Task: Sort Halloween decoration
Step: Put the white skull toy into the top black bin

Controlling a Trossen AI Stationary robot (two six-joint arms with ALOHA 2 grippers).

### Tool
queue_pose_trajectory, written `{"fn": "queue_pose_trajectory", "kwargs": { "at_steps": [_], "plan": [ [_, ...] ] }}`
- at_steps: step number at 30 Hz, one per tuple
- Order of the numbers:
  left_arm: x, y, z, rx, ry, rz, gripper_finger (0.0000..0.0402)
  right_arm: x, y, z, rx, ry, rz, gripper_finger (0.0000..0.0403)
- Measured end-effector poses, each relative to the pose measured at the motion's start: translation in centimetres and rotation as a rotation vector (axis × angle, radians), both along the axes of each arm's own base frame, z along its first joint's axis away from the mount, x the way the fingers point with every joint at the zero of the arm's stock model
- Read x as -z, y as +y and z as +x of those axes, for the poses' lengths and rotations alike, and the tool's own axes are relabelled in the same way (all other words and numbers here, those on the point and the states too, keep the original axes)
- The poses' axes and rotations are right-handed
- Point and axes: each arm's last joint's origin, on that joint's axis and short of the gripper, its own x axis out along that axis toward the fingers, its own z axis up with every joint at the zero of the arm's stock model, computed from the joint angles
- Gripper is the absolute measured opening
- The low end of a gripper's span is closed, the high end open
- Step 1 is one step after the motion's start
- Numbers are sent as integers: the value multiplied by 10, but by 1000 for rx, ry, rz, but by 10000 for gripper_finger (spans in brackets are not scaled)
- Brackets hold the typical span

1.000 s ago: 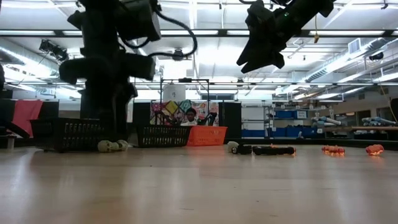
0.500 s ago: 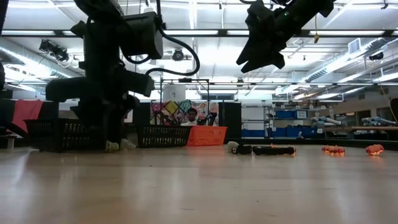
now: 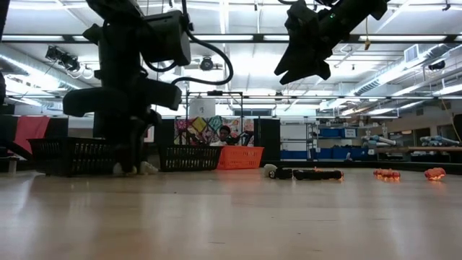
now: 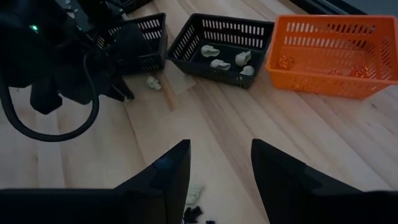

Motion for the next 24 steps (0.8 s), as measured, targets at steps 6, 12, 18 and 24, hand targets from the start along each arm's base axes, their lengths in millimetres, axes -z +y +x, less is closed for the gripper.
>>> {"fn": "queue_pose_trajectory", "kwargs": {
  "at_steps": [6,12,18,24],
  "plan": [
    [0,0,1,-60,-14,-14,3,0,0,0,-2,1,-3,173],
    [-11,-2,11,-121,-68,-59,0,0,0,0,-6,2,-7,173],
    [-35,9,32,-174,-208,2,1,0,1,0,-66,4,0,173],
    [-58,34,44,-229,-260,74,1,0,2,0,-89,2,17,173]
  ]
}}
